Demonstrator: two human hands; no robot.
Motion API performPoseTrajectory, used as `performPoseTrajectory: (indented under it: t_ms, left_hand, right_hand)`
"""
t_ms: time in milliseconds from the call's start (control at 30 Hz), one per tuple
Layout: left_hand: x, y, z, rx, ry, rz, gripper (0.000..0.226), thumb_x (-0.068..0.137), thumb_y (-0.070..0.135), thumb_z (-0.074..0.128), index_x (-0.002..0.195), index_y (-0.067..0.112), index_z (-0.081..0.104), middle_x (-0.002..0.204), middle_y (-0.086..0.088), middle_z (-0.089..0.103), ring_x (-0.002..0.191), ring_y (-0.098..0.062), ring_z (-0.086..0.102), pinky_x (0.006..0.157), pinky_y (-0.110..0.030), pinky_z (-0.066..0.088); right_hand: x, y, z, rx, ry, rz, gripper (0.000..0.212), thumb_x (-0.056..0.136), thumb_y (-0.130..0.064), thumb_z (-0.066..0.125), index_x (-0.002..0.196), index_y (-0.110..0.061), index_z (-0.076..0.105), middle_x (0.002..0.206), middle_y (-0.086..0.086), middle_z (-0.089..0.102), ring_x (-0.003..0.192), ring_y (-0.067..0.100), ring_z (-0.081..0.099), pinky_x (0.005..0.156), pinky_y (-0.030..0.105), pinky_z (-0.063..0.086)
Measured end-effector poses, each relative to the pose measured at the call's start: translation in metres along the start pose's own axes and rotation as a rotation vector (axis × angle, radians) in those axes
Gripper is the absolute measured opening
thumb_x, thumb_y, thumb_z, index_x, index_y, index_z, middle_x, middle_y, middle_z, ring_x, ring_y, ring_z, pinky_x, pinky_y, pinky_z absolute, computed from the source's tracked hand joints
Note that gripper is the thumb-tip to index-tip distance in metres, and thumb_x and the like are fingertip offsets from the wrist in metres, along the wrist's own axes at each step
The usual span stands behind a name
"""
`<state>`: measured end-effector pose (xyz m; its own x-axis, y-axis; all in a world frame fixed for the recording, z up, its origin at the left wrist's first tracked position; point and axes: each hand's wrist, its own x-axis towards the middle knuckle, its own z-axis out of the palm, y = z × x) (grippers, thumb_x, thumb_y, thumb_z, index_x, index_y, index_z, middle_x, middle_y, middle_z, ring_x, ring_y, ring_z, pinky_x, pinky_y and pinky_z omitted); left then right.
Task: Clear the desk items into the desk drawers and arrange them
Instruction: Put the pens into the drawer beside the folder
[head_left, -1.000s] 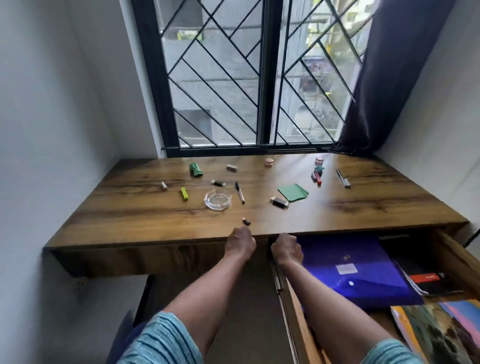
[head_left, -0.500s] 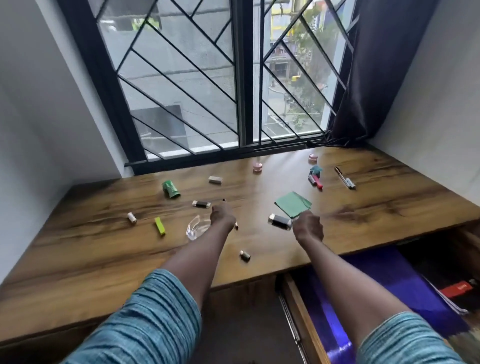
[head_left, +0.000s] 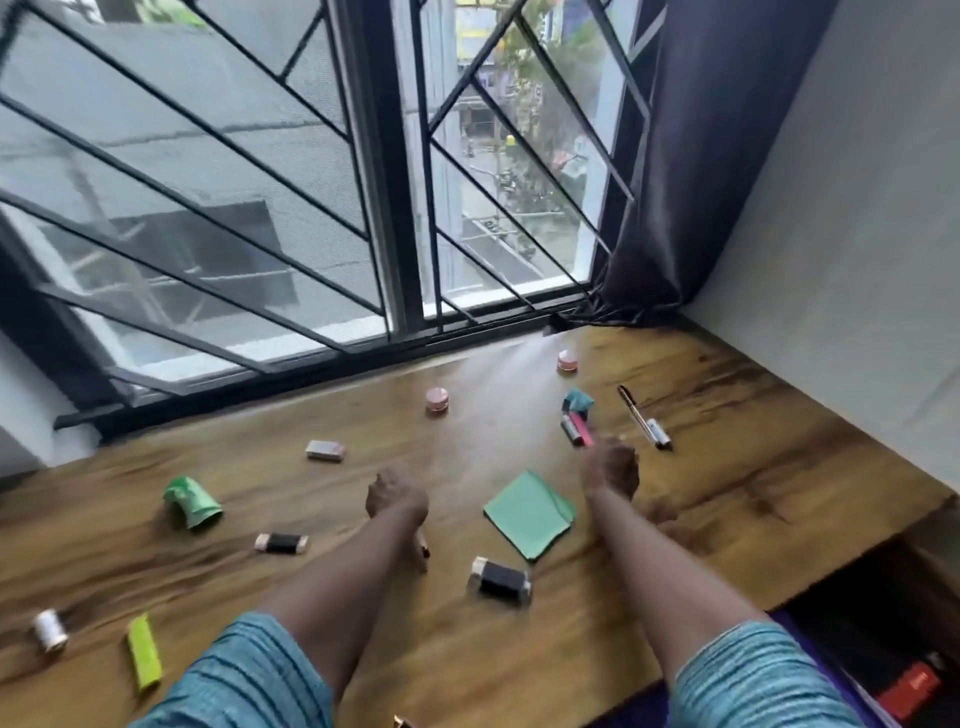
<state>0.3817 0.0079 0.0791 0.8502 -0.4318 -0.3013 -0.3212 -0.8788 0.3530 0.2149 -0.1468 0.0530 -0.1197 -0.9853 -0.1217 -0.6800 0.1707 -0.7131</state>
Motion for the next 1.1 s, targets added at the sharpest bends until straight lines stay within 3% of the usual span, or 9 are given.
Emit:
performPoseTrajectory:
  t_ms: [167,233,333,467,567,633,900,1100]
  left_hand:
    - [0.018,0.049,0.012,-0.064,-0.046,0.100,0.027,0.093,0.014,0.050,0.113,0.005,0.065,0.119,-0.016,0.064,0.112,-0.032,0.061,0.087,-0.031,0.050]
    - [0.023,0.065,0.020,-0.099,-0.075,0.122,0.028,0.091,0.018,0.055,0.113,0.005,0.065,0.120,-0.016,0.064,0.112,-0.033,0.060,0.087,-0.032,0.050]
    - [0.034,0.082,0.035,-0.146,-0.088,0.118,0.030,0.090,0.020,0.057,0.113,0.004,0.065,0.121,-0.018,0.063,0.114,-0.035,0.059,0.088,-0.034,0.049]
    - [0.044,0.090,0.049,-0.221,-0.092,0.108,0.028,0.088,0.020,0.058,0.106,0.001,0.068,0.115,-0.020,0.065,0.108,-0.036,0.061,0.083,-0.033,0.049]
    - [0.045,0.086,0.054,-0.230,-0.092,0.127,0.028,0.088,0.020,0.057,0.104,0.001,0.069,0.110,-0.020,0.066,0.104,-0.036,0.063,0.080,-0.032,0.049]
    - [0.045,0.082,0.053,-0.231,-0.084,0.130,0.028,0.088,0.020,0.057,0.104,0.001,0.069,0.111,-0.021,0.066,0.105,-0.037,0.062,0.080,-0.033,0.048]
    - [0.010,0.054,0.033,-0.345,-0.052,0.154,0.024,0.087,0.019,0.059,0.095,0.001,0.071,0.100,-0.019,0.071,0.094,-0.035,0.066,0.078,-0.033,0.051]
    - [-0.064,0.011,0.028,-0.507,-0.027,0.194,0.024,0.085,0.019,0.057,0.097,0.007,0.074,0.097,-0.017,0.073,0.091,-0.032,0.070,0.081,-0.037,0.057]
  right_hand:
    - [0.053,0.006,-0.012,0.026,0.140,-0.030,0.029,0.096,-0.009,0.038,0.108,0.006,0.060,0.118,0.026,0.057,0.113,0.037,0.052,0.095,0.040,0.037]
    - [0.074,0.006,-0.013,0.078,0.155,-0.001,0.033,0.096,-0.012,0.038,0.122,0.003,0.053,0.128,0.026,0.051,0.120,0.036,0.046,0.099,0.039,0.031]
    - [0.107,0.005,-0.008,-0.016,0.104,0.016,0.043,0.098,-0.017,0.037,0.139,-0.006,0.039,0.143,0.020,0.034,0.131,0.032,0.032,0.106,0.037,0.024]
    - [0.137,-0.001,0.008,-0.109,0.087,0.061,0.042,0.092,-0.015,0.037,0.134,-0.011,0.044,0.146,0.012,0.028,0.135,0.033,0.024,0.106,0.044,0.025]
    - [0.137,-0.013,0.016,-0.038,0.056,0.096,0.048,0.092,-0.016,0.028,0.140,-0.014,0.034,0.152,0.008,0.021,0.139,0.030,0.018,0.110,0.053,0.019]
    - [0.134,-0.016,0.022,-0.032,0.063,0.081,0.050,0.095,-0.019,0.024,0.144,-0.010,0.030,0.154,0.008,0.020,0.142,0.030,0.015,0.112,0.050,0.014]
    - [0.086,-0.014,0.001,0.055,0.126,0.096,0.047,0.100,-0.023,0.028,0.145,-0.009,0.028,0.153,0.017,0.024,0.141,0.032,0.020,0.114,0.040,0.014]
    - [-0.002,0.030,-0.029,0.020,0.178,0.016,0.040,0.099,-0.022,0.031,0.132,-0.004,0.046,0.139,0.020,0.044,0.130,0.032,0.038,0.108,0.036,0.021]
